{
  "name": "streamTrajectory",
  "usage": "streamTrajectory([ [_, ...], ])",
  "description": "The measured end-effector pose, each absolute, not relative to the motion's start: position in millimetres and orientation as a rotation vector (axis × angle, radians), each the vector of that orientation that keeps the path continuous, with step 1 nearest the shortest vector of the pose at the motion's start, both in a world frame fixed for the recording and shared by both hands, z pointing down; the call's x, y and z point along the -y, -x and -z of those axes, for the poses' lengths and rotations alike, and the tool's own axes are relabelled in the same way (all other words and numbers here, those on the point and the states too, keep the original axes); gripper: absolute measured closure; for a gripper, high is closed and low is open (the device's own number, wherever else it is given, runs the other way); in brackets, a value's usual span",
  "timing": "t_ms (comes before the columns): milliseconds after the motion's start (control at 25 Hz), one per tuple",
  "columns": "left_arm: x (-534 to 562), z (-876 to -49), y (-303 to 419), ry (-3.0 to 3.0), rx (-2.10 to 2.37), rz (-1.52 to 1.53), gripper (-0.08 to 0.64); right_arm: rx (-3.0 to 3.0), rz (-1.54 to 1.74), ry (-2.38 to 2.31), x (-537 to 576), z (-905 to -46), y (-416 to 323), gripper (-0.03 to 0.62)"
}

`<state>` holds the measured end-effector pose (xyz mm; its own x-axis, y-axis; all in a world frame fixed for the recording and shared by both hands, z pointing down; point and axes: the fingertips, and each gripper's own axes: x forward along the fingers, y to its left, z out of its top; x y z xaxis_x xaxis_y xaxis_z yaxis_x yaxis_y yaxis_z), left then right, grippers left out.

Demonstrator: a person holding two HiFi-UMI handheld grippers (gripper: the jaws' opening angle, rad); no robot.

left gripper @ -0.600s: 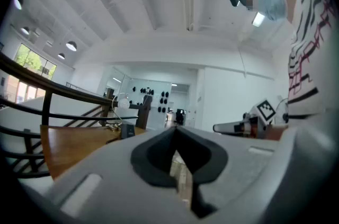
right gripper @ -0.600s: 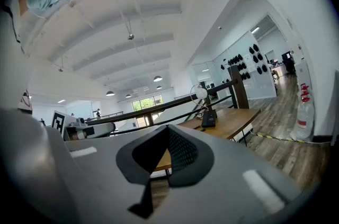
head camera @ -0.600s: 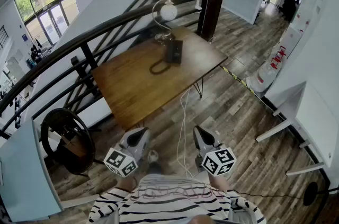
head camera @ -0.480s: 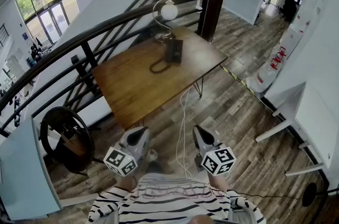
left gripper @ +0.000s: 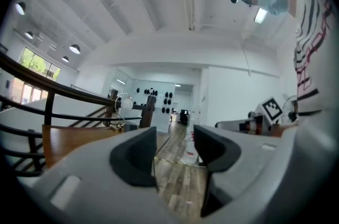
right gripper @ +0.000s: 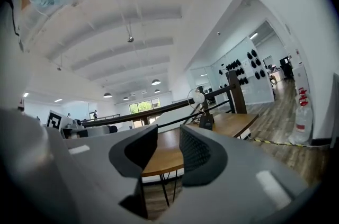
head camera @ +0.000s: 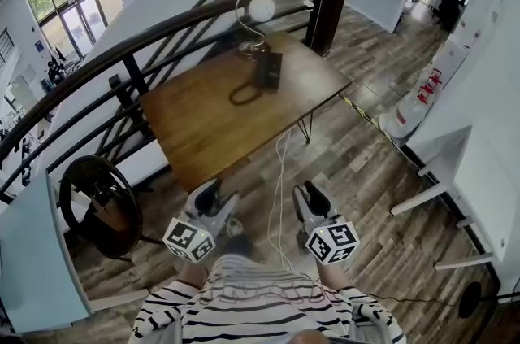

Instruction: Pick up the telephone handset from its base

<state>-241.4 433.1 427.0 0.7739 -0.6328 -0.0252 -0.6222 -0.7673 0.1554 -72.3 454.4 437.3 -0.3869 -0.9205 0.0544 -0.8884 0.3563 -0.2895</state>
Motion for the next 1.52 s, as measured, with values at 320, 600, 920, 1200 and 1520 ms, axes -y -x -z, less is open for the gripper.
streamTrajectory([
  [320, -358, -435, 233, -2.816, 0.969, 0.120, 0.339, -2.481, 0.445, 1.706, -384, -448, 63, 0.390],
  [600, -263, -435, 224, -2.821, 0.933, 0.125, 0.314, -2.500, 0.441, 1.723, -294, -446, 63, 0.377],
  [920, -164, -428, 228, -2.829, 0.837, 0.151, 0.314, -2.478, 0.406, 1.784, -196, -432, 75, 0.371],
  [1200, -117, -427, 232, -2.833, 0.755, 0.144, 0.318, -2.442, 0.410, 1.847, -151, -428, 82, 0.368],
  [1520, -86, -436, 220, -2.811, 0.727, 0.144, 0.325, -2.430, 0.424, 1.882, -121, -438, 68, 0.368],
])
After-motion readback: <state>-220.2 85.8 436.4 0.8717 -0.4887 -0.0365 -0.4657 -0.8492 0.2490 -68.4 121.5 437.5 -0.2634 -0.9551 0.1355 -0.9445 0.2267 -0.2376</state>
